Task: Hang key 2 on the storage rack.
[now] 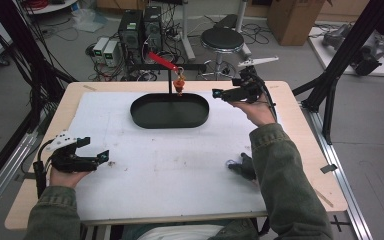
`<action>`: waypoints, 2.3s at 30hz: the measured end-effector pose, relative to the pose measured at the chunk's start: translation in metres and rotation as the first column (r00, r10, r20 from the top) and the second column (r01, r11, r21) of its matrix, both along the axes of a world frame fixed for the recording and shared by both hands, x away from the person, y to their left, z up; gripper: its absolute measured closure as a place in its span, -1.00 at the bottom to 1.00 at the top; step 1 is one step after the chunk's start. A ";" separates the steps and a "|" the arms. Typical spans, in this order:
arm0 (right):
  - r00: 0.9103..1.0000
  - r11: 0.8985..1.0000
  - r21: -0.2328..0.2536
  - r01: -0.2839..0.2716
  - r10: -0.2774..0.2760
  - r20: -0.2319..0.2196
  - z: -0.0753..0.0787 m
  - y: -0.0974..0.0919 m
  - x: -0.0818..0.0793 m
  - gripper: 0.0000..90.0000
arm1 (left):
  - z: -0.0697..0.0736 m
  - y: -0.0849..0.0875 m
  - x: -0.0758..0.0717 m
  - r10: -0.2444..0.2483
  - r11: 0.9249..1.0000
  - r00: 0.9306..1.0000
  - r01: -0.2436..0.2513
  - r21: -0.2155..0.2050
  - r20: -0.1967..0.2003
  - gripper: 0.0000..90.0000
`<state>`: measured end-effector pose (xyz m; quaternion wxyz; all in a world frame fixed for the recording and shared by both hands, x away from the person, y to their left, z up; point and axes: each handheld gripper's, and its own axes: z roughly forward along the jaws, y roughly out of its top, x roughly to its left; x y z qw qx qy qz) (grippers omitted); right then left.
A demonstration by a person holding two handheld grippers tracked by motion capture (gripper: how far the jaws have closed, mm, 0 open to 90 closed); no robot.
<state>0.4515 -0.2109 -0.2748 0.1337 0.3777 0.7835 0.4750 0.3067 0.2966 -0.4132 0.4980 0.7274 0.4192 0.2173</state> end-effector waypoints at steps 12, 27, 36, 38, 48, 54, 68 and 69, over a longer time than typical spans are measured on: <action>0.999 0.999 -0.033 0.019 -0.020 -0.041 -0.024 -0.026 -0.014 -0.99 | 0.000 -0.001 0.000 -0.001 1.000 1.000 0.001 0.008 -0.001 -0.85; 0.998 0.999 -0.046 -0.010 0.007 -0.057 -0.041 -0.046 -0.042 -0.99 | 0.000 -0.001 -0.001 0.001 1.000 1.000 -0.001 0.016 -0.008 -0.86; 0.995 0.993 -0.106 -0.041 0.031 -0.093 -0.058 -0.051 -0.055 -0.99 | -0.001 -0.001 -0.001 0.001 1.000 1.000 -0.001 0.019 -0.013 -0.86; 0.995 0.992 -0.119 -0.046 0.035 -0.097 -0.062 -0.052 -0.058 -0.99 | -0.001 -0.001 -0.001 0.000 1.000 1.000 0.000 0.024 -0.013 -0.85; 0.991 0.977 -0.201 -0.072 0.047 -0.126 -0.079 -0.057 -0.079 -0.99 | -0.001 -0.002 -0.001 -0.004 1.000 1.000 0.005 0.027 -0.020 -0.86; 0.985 0.973 -0.215 -0.084 0.048 -0.166 -0.094 -0.063 -0.085 -0.99 | -0.001 -0.002 -0.001 -0.004 1.000 1.000 0.005 0.030 -0.022 -0.85; 0.974 0.962 -0.250 -0.112 0.056 -0.220 -0.112 -0.074 -0.110 -0.99 | -0.001 -0.003 -0.001 -0.003 0.999 1.000 0.004 0.034 -0.024 -0.86; 0.972 0.960 -0.256 -0.115 0.056 -0.228 -0.114 -0.076 -0.111 -0.99 | -0.001 -0.003 -0.001 -0.003 0.999 1.000 0.004 0.034 -0.024 -0.85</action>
